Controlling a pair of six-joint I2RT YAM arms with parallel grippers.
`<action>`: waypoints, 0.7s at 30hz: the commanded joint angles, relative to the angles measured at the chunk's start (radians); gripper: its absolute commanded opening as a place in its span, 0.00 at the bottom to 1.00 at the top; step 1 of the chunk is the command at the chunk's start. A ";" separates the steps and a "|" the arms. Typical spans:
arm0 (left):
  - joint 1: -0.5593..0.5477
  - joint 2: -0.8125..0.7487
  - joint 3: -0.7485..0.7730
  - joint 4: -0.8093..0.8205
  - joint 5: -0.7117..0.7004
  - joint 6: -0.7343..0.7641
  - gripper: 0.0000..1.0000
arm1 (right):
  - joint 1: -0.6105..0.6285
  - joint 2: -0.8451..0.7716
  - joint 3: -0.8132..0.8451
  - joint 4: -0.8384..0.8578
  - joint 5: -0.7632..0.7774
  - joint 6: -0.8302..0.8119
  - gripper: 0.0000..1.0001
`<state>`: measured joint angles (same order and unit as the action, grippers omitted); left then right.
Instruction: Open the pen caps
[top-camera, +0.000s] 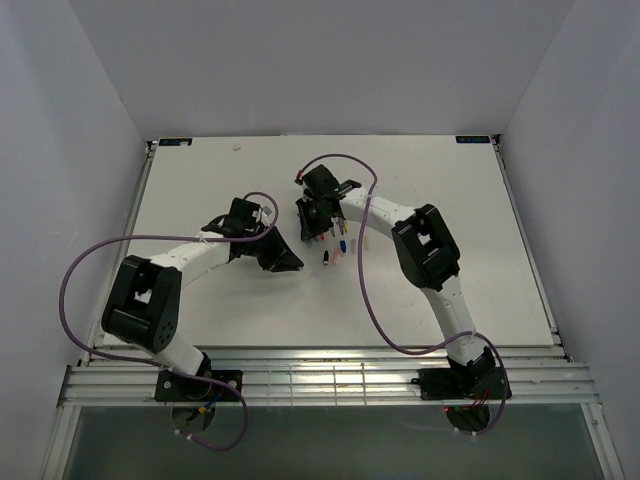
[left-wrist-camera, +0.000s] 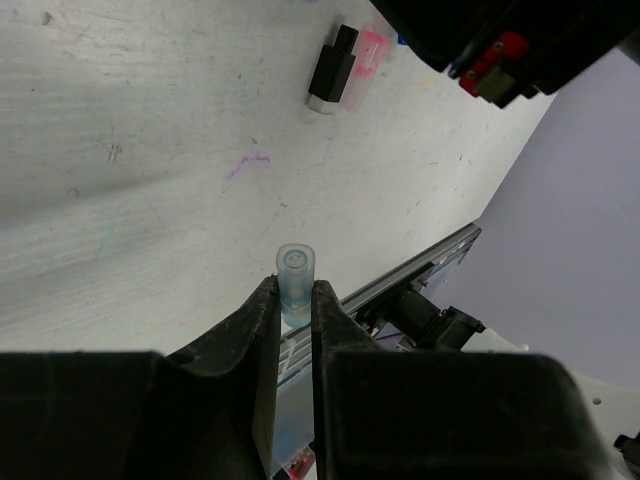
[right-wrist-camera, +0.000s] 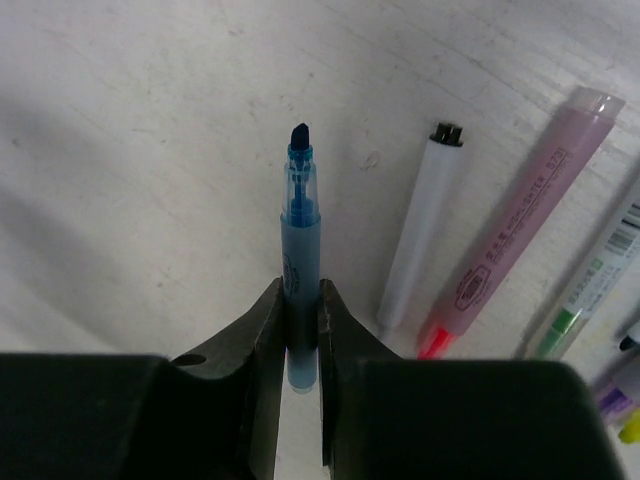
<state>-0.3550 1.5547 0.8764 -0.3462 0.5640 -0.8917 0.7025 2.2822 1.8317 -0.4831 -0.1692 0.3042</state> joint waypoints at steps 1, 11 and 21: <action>-0.016 0.027 0.049 0.039 0.023 -0.015 0.17 | 0.006 0.029 0.077 0.012 0.080 -0.034 0.11; -0.056 0.114 0.062 0.052 0.000 -0.053 0.16 | 0.000 0.071 0.075 -0.035 0.112 -0.083 0.20; -0.062 0.223 0.173 0.007 -0.027 -0.020 0.25 | -0.003 0.062 0.040 -0.034 0.068 -0.082 0.30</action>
<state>-0.4145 1.7630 0.9970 -0.3286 0.5499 -0.9287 0.7013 2.3295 1.8900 -0.4942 -0.0910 0.2352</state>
